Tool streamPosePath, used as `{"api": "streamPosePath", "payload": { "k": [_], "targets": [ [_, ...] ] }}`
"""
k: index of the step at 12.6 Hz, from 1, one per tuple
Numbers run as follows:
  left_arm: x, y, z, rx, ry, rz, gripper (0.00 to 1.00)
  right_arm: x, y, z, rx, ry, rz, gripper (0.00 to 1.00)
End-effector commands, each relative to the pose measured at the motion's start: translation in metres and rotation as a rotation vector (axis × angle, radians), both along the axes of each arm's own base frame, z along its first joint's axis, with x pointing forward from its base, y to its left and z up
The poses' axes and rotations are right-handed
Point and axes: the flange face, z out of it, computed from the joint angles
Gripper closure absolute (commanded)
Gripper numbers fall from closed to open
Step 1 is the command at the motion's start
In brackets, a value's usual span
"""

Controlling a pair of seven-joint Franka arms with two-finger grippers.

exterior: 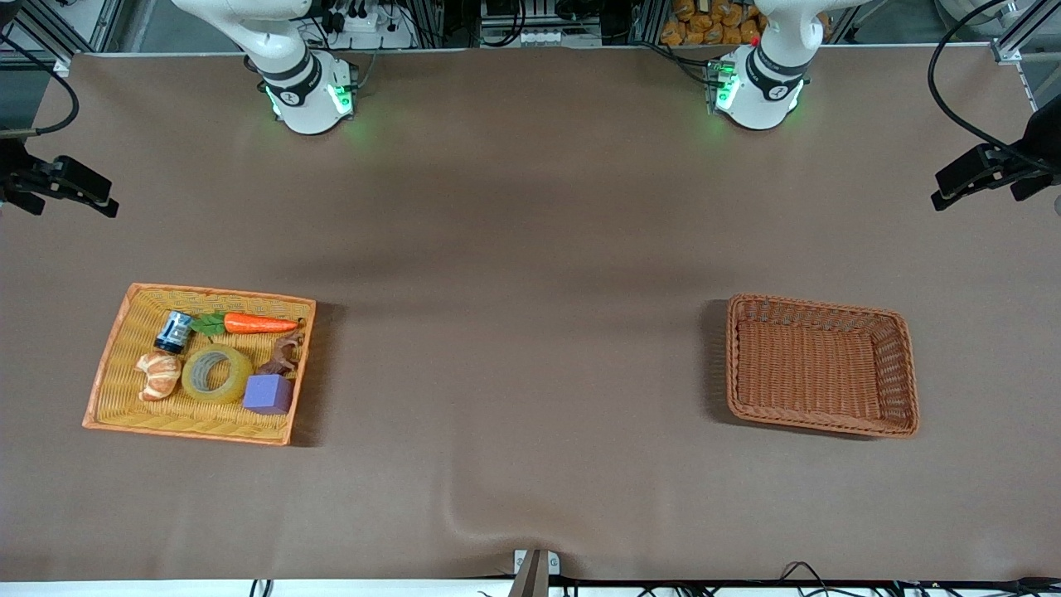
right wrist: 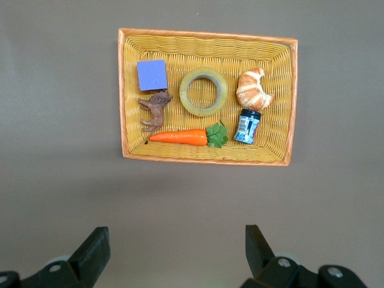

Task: Transfer tape with both arms

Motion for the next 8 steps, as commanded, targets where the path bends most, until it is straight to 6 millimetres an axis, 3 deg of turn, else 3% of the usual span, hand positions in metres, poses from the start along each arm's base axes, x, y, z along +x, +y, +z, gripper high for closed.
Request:
{"api": "streamPosePath", "payload": {
  "k": [1, 8],
  "targets": [
    [-0.0020, -0.0023, 0.0045, -0.007, 0.009, -0.020, 0.00, 0.0033, -0.0003, 0.0024, 0.000, -0.003, 0.010, 0.00],
    [-0.0018, -0.0013, 0.0027, -0.021, 0.016, -0.014, 0.00, 0.0054, 0.0021, -0.0025, 0.003, 0.012, 0.014, 0.00]
  ]
}}
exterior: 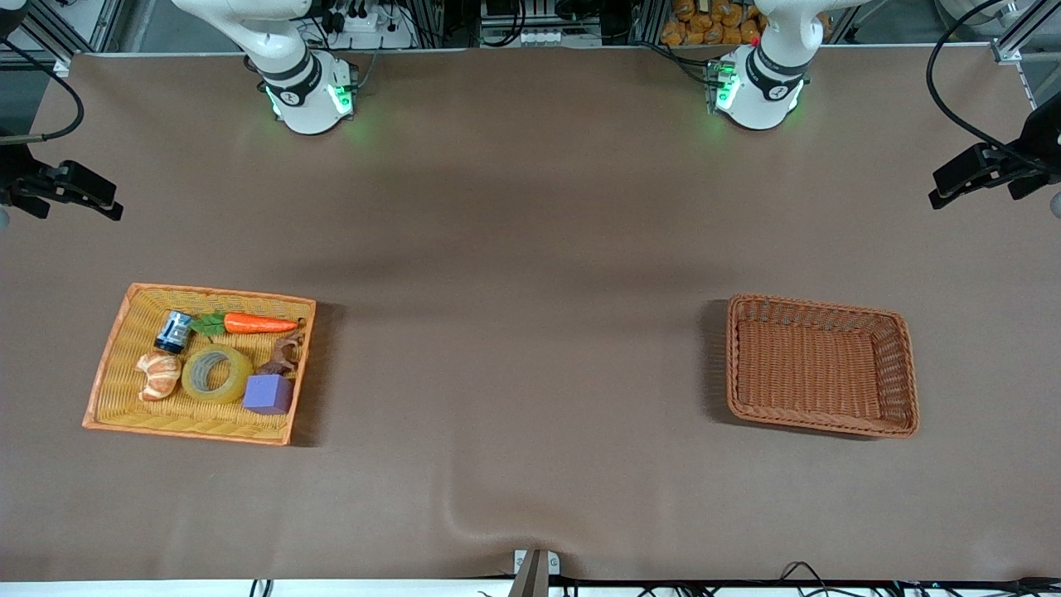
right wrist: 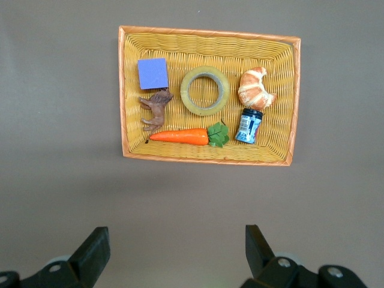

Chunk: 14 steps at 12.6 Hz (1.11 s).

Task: Transfer tape with both arms

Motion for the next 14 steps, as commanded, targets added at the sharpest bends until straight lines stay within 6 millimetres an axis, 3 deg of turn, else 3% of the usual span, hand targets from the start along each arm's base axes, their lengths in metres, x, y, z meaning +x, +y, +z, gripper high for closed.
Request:
{"api": "streamPosePath", "payload": {
  "k": [1, 5, 7, 10, 12, 14],
  "targets": [
    [0.000, -0.001, 0.003, -0.018, 0.007, -0.009, 0.00, 0.002, 0.002, 0.002, 0.002, 0.007, 0.011, 0.00],
    [-0.001, -0.001, 0.001, -0.018, 0.014, -0.017, 0.00, 0.001, 0.003, 0.000, 0.003, 0.016, 0.014, 0.00],
    [-0.001, 0.000, 0.000, -0.018, 0.015, -0.017, 0.00, 0.008, 0.006, -0.012, 0.002, 0.031, 0.020, 0.00],
    [0.000, -0.001, -0.001, -0.019, 0.017, -0.023, 0.00, 0.054, 0.000, -0.070, 0.001, 0.027, 0.019, 0.00],
    [0.001, -0.001, -0.003, -0.018, 0.021, -0.024, 0.00, 0.071, -0.003, -0.113, -0.001, 0.082, 0.017, 0.00],
    [0.003, -0.002, -0.006, -0.019, 0.026, -0.026, 0.00, 0.090, -0.010, -0.176, -0.003, 0.162, 0.013, 0.00]
  ]
}}
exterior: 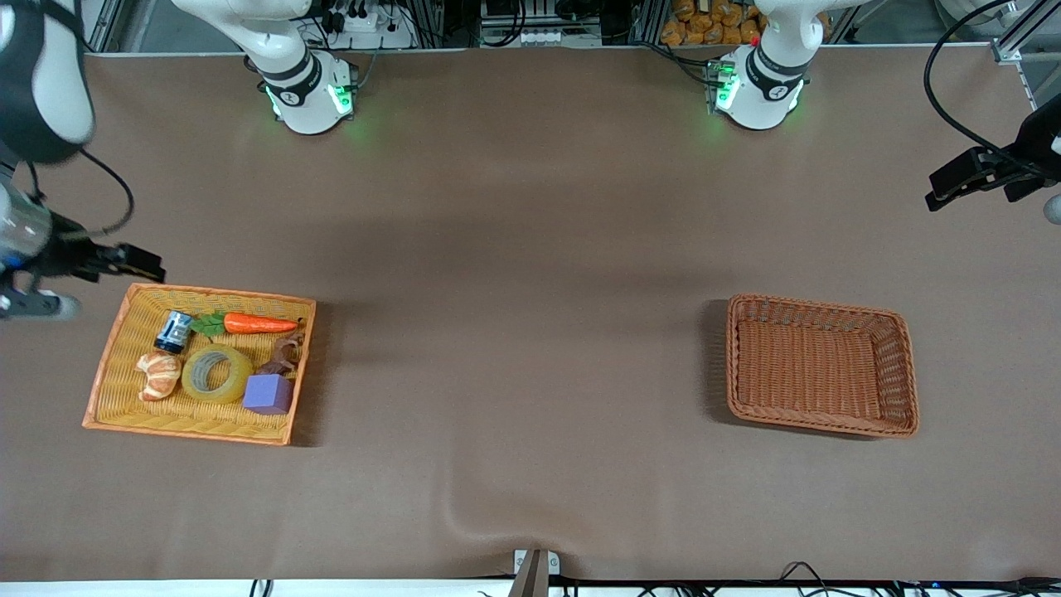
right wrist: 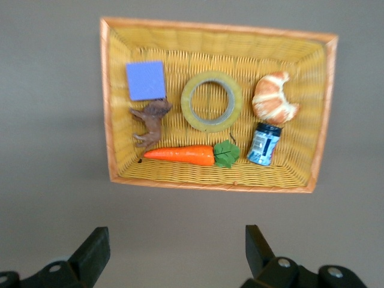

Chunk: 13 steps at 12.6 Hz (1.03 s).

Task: Transfer tape with both arms
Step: 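Reach the right gripper down to the yellow tape roll in the basket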

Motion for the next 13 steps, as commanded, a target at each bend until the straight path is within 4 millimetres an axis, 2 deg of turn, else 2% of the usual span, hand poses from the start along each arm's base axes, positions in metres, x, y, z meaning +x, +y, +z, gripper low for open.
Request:
{"api": "streamPosePath", "payload": {
  "k": [1, 2, 4, 6, 8, 10, 12, 13],
  "targets": [
    [0.000, -0.002, 0.000, -0.017, 0.012, -0.024, 0.00, 0.036, -0.012, -0.073, -0.012, 0.053, 0.005, 0.00],
    [0.000, -0.001, 0.000, -0.017, 0.012, -0.024, 0.00, 0.051, -0.019, -0.108, -0.013, 0.053, 0.001, 0.00],
    [0.000, -0.003, 0.000, -0.016, 0.012, -0.025, 0.00, 0.073, -0.048, -0.184, 0.012, 0.056, 0.065, 0.00],
    [0.001, -0.002, -0.001, -0.018, 0.014, -0.025, 0.00, 0.080, -0.073, -0.239, 0.022, 0.015, 0.134, 0.00],
    [0.000, 0.000, 0.000, -0.018, 0.013, -0.025, 0.00, 0.085, -0.091, -0.258, 0.022, -0.040, 0.157, 0.00],
    [0.001, -0.001, -0.001, -0.018, 0.014, -0.027, 0.00, 0.082, -0.093, -0.274, 0.026, -0.018, 0.180, 0.00],
    [0.001, -0.001, -0.001, -0.018, 0.016, -0.027, 0.00, 0.080, -0.097, -0.279, 0.031, -0.014, 0.183, 0.00],
    [0.001, 0.000, -0.001, -0.021, 0.016, -0.027, 0.00, 0.080, -0.097, -0.279, 0.034, -0.015, 0.180, 0.03]
  ]
}}
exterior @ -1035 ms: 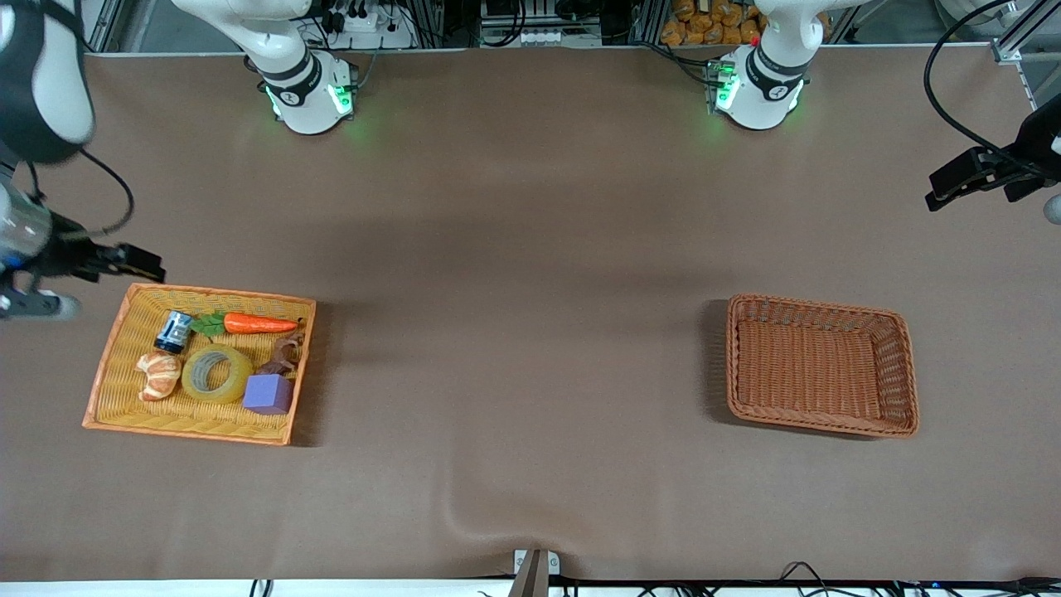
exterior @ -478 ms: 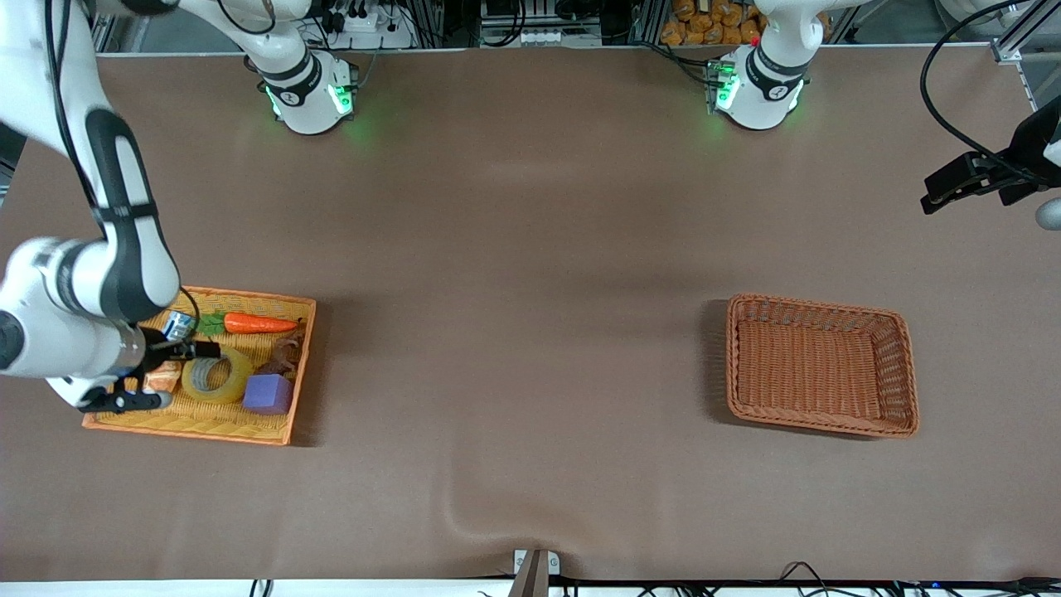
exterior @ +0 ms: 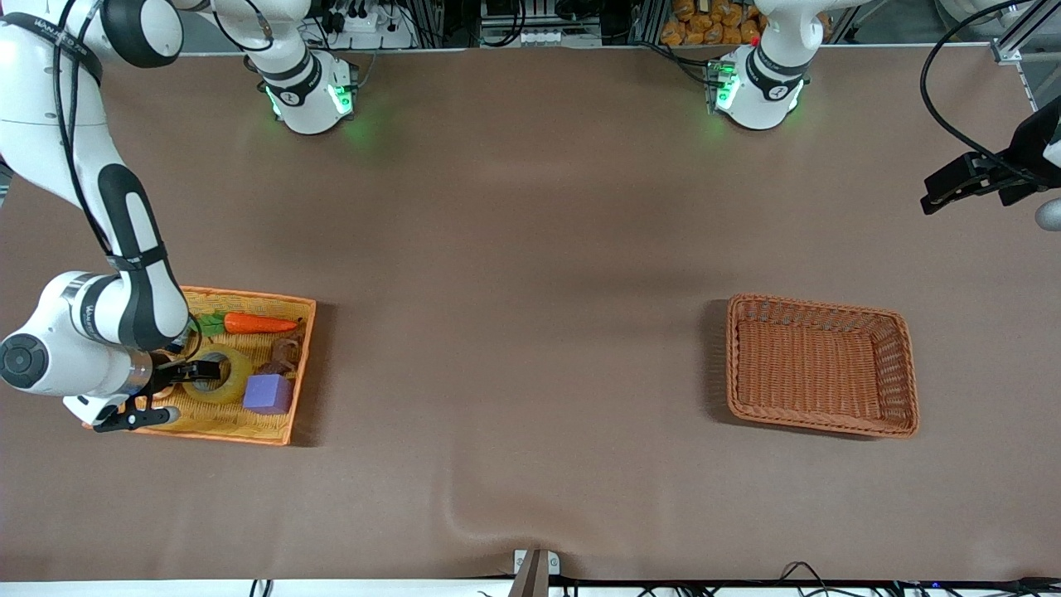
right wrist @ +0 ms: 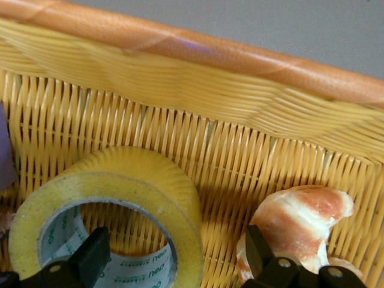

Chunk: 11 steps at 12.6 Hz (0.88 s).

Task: Transfer tape with both arms
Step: 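Reach the right gripper down to the yellow tape roll in the basket, then close the right gripper on the tape roll's rim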

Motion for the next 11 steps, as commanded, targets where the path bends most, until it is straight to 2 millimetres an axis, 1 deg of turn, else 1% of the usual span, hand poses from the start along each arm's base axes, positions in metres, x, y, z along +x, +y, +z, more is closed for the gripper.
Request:
{"api": "streamPosePath", "payload": {
  "k": [1, 2, 3, 5, 8, 9, 10, 11],
  "targets": [
    [-0.002, 0.002, 0.003, -0.020, 0.006, -0.033, 0.00, 0.004, -0.005, 0.002, 0.015, -0.003, 0.006, 0.42],
    [-0.002, 0.001, 0.003, -0.022, 0.007, -0.036, 0.00, 0.003, -0.011, 0.002, 0.016, -0.003, -0.004, 0.68],
    [-0.002, 0.000, 0.003, -0.022, 0.007, -0.036, 0.00, 0.003, -0.010, 0.003, 0.017, -0.005, -0.003, 0.83],
    [-0.002, -0.004, 0.006, -0.017, 0.001, -0.039, 0.00, 0.003, -0.010, 0.003, 0.016, -0.006, 0.007, 1.00],
    [-0.002, -0.008, 0.004, -0.020, 0.004, -0.049, 0.00, 0.007, -0.008, 0.013, 0.020, -0.014, 0.029, 1.00],
    [-0.002, -0.008, 0.004, -0.020, 0.004, -0.047, 0.00, 0.009, -0.003, 0.018, 0.021, -0.022, 0.036, 1.00],
    [0.000, -0.009, 0.002, -0.021, 0.007, -0.043, 0.00, 0.010, 0.002, 0.027, 0.023, -0.015, 0.044, 1.00],
    [0.000, -0.011, 0.002, -0.021, 0.005, -0.044, 0.00, 0.013, 0.004, 0.048, 0.028, 0.006, 0.046, 1.00]
  ]
}}
